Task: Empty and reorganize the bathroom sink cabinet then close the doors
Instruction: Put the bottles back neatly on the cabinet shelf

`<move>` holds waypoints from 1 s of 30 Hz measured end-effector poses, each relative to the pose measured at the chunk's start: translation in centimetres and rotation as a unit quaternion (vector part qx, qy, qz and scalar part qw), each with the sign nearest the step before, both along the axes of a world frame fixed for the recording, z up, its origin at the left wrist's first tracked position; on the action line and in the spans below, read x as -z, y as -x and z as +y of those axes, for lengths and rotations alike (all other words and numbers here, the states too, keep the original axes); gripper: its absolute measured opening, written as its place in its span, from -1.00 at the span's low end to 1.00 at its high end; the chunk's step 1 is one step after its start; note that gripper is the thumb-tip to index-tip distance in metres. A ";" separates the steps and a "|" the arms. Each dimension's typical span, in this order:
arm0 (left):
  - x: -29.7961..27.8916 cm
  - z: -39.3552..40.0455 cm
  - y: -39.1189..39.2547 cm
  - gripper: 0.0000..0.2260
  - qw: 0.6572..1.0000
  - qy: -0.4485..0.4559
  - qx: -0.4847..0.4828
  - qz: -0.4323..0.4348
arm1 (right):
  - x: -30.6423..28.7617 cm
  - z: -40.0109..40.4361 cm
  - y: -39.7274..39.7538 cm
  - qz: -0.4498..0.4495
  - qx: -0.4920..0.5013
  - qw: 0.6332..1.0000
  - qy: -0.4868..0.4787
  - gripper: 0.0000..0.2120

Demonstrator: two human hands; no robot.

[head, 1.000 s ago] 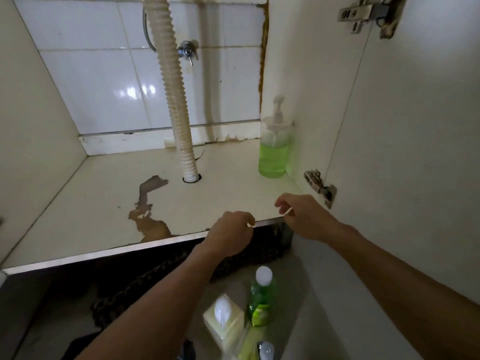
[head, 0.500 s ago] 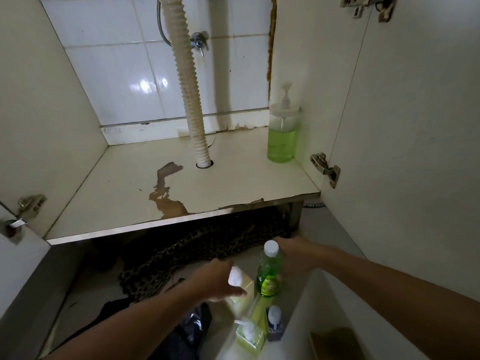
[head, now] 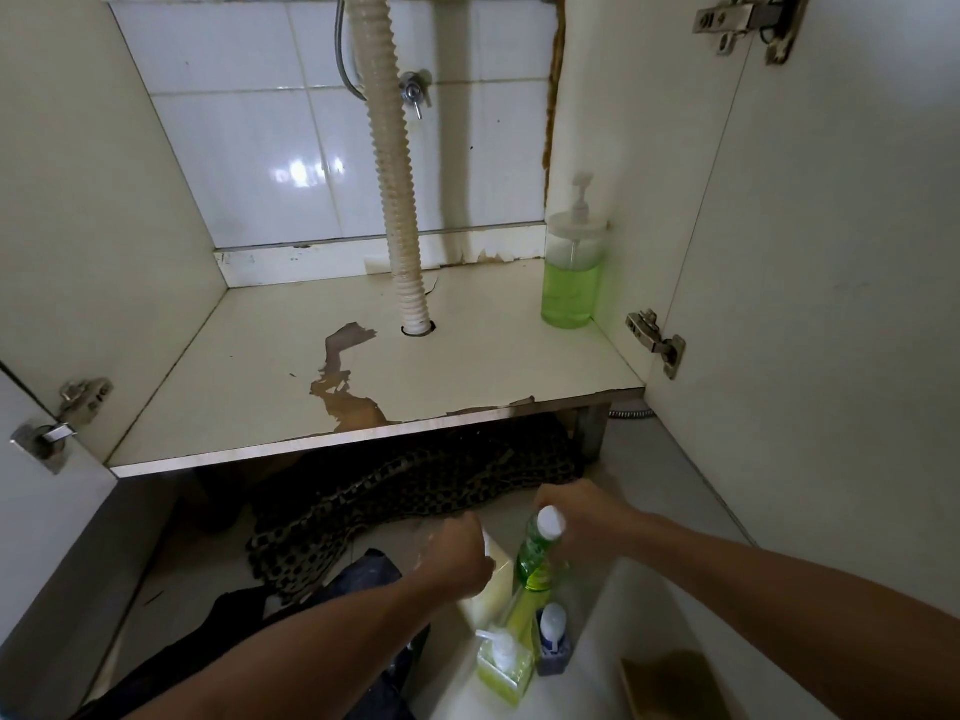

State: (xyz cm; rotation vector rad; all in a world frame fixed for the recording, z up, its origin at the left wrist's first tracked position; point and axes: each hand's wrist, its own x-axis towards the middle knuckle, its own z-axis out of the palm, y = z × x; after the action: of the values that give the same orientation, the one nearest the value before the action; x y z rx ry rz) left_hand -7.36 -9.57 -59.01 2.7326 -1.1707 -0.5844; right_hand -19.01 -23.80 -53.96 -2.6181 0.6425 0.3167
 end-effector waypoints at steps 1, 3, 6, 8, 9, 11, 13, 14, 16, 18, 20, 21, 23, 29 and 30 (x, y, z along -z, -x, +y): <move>-0.1 0.0 0.0 -0.59 1.000 -0.001 0.005 0.001 | 0.0 0.2 0.1 0.006 0.000 1.000 0.006 -0.51; -0.1 0.2 0.1 -0.58 1.000 -0.003 0.016 0.006 | -0.1 0.8 0.4 0.014 -0.002 1.000 0.022 -0.52; -0.2 0.7 0.1 -0.59 1.000 0.001 0.027 0.013 | -0.8 1.4 0.8 0.012 0.009 1.000 0.020 -0.52; -0.5 1.1 0.2 -0.59 0.999 0.002 0.032 0.018 | -2.1 1.0 1.0 0.003 0.032 0.999 0.006 -0.55; -0.9 1.2 0.1 -0.59 0.999 -0.002 0.036 0.018 | -2.9 0.7 1.1 -0.007 0.043 0.999 -0.003 -0.56; -2.1 1.4 0.0 -0.62 0.999 -0.007 0.049 0.015 | -4.6 -0.1 1.1 -0.022 0.052 0.998 -0.011 -0.56; -4.0 1.2 -0.4 -0.63 0.998 -0.007 0.060 0.011 | -6.5 -0.8 1.1 -0.035 0.059 0.997 -0.017 -0.58; -5.3 1.0 -0.6 -0.63 0.998 -0.007 0.065 0.008 | -7.7 -1.2 1.1 -0.042 0.063 0.997 -0.018 -0.59; -8.5 0.6 -1.3 -0.62 0.997 0.000 0.079 0.007 | -10.1 -2.1 0.7 -0.062 0.065 0.996 -0.002 -0.63; -12.2 0.2 -2.0 -0.61 0.996 0.020 0.091 0.017 | -12.7 -3.1 0.2 -0.090 0.062 0.994 0.024 -0.64; -15.8 -0.1 -3.0 -0.61 0.995 0.048 0.084 0.028 | -15.1 -4.1 -0.3 -0.136 0.082 0.987 0.034 -0.65; -17.2 -0.2 -3.5 -0.62 0.995 0.065 0.074 0.035 | -16.2 -4.6 -0.6 -0.164 0.098 0.981 0.029 -0.64; -19.7 -0.6 -4.4 -0.64 0.992 0.102 0.064 0.038 | -17.9 -5.4 -1.3 -0.225 0.129 0.966 0.005 -0.61; -23.0 -5.2 -7.4 -0.59 0.984 0.167 0.060 -0.026 | -18.9 -8.0 -6.4 -0.342 0.169 0.923 -0.039 -0.59; -22.9 -6.4 -8.1 -0.58 0.983 0.174 0.058 -0.029 | -18.8 -8.5 -7.4 -0.343 0.171 0.923 -0.043 -0.57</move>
State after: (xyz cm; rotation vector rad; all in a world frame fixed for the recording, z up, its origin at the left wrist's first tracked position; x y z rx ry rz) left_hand 0.70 -15.94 -36.07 2.4126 -1.3113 -0.2786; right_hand -11.61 -32.33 -35.19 -2.2449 0.7762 -0.6374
